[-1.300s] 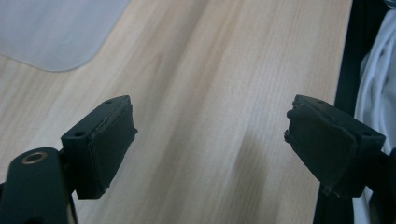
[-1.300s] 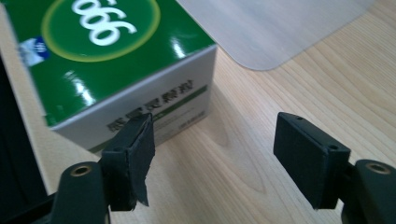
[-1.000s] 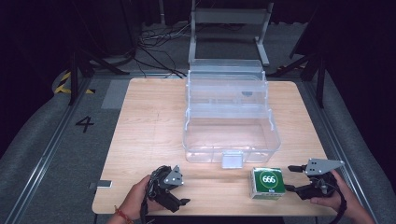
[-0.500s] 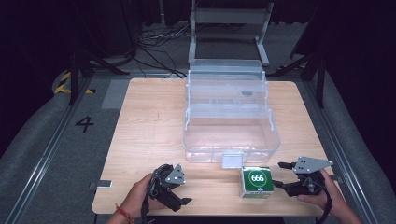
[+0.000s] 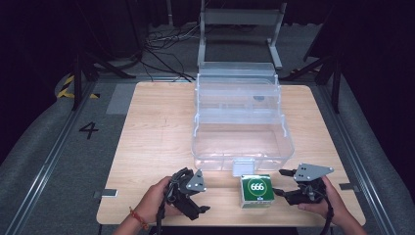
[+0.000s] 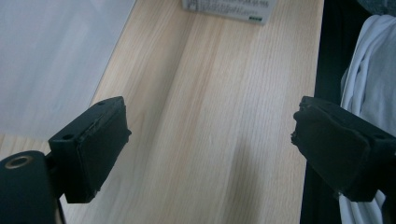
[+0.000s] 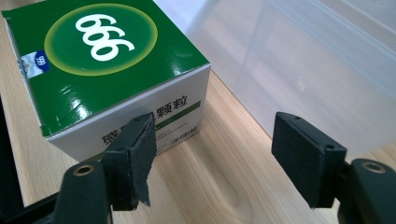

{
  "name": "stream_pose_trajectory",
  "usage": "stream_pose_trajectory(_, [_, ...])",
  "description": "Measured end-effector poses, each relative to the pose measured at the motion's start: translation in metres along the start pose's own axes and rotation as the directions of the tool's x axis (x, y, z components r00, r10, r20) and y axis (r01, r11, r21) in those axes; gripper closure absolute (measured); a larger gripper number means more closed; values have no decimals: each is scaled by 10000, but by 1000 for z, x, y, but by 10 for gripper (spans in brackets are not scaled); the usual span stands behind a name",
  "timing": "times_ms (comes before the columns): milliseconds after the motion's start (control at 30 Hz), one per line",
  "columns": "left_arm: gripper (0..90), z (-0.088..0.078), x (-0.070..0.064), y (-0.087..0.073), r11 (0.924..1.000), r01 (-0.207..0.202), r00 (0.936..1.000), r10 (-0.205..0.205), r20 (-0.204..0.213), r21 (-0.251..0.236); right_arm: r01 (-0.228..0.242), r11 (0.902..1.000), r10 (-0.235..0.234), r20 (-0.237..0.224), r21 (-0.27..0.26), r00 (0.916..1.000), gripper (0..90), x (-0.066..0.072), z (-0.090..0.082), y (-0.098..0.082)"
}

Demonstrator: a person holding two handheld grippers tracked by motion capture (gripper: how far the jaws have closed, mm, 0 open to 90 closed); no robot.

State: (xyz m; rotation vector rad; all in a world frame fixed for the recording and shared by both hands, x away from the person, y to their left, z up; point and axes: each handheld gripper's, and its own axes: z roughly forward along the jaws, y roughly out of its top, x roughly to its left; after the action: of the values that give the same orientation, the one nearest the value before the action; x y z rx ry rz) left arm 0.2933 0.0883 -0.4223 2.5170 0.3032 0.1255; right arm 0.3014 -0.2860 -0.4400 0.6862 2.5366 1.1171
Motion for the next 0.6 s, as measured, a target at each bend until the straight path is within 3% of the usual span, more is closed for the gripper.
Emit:
stream_pose_trajectory(367, [58, 5, -2, 36, 9965, -817, 9965, 814, 174, 168, 460, 9989, -457, -240, 120, 9987, 310, 13, 21, 19])
stream_pose_trajectory(600, [3, 8, -5, 49, 9935, -1059, 9943, 1053, 166, 411, 739, 9968, -729, -328, 300, 9968, 309, 21, 30, 31])
